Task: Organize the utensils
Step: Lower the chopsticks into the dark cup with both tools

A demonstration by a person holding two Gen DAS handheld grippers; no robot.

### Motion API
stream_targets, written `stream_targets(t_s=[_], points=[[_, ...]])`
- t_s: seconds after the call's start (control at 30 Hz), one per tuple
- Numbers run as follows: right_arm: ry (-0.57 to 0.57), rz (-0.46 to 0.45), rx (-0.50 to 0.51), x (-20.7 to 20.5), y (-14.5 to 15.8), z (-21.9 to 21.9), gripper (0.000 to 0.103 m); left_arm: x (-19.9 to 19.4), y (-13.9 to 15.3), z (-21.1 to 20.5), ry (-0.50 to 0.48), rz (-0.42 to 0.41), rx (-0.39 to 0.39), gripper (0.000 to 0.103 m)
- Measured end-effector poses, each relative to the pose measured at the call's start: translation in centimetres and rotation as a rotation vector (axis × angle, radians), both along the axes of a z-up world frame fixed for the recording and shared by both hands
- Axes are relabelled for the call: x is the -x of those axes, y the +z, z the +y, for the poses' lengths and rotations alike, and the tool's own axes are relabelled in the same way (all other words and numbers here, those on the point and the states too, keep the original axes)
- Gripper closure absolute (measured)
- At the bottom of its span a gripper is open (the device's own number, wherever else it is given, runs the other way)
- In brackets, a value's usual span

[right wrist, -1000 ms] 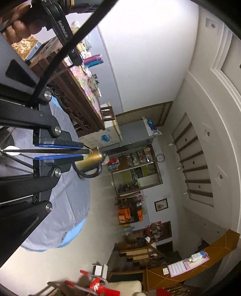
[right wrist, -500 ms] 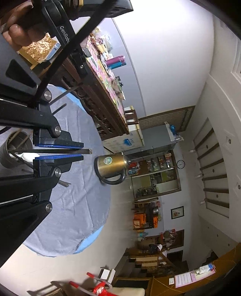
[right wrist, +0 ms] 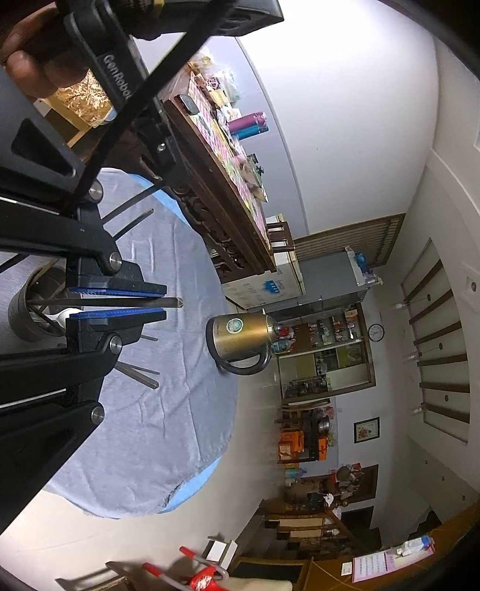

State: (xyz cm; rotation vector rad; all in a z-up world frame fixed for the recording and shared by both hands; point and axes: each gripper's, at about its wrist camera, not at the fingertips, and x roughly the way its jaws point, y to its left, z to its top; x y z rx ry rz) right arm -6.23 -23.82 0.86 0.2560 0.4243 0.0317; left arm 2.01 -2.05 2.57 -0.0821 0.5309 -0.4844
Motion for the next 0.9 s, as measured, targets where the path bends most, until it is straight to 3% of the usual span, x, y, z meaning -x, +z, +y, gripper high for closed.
stream_targets(t_s=[0.9], points=[[0.005, 0.021, -0.004, -0.54, -0.15, 0.35, 0.096, 0.26, -0.04, 0.67, 0.057, 0.004, -0.060, 0.096]])
